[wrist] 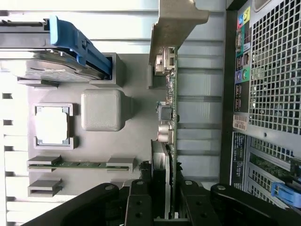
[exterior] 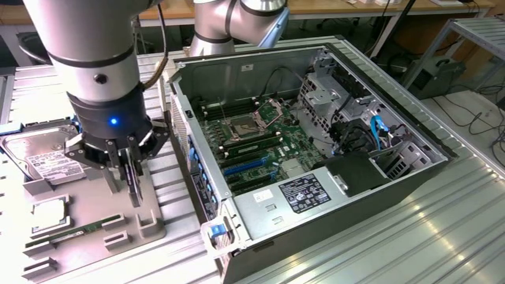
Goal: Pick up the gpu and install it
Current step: 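Pick up the gpu and move the gpu toward the slot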
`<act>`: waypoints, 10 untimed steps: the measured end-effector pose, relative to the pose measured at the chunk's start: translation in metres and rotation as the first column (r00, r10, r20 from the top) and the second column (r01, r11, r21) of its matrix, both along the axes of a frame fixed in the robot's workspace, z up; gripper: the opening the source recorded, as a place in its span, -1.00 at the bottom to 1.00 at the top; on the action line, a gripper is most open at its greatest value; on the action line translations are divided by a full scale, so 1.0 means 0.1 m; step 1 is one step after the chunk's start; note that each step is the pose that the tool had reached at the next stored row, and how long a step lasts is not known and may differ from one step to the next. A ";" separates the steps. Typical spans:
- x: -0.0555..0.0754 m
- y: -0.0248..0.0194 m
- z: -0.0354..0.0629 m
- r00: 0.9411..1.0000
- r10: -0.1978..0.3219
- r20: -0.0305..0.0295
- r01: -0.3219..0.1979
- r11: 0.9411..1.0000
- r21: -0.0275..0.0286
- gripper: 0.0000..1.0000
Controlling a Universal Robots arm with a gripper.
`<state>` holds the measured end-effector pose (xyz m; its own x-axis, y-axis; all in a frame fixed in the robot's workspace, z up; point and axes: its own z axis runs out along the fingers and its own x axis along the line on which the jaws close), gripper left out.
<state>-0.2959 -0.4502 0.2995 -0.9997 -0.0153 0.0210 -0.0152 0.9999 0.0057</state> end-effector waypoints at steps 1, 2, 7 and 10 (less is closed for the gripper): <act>0.00 0.000 0.087 1.000 0.000 0.000 0.000 1.000 0.000 -0.44; 0.00 0.000 0.163 1.000 0.000 0.000 0.000 1.000 0.000 -0.44; 0.00 0.000 0.427 1.000 0.000 0.000 0.000 1.000 0.000 -0.44; 0.00 0.000 0.544 1.000 0.000 0.000 0.000 1.000 0.000 -0.44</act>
<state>-0.2959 -0.4502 0.3538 -0.9997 -0.0153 0.0209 -0.0152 0.9999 0.0059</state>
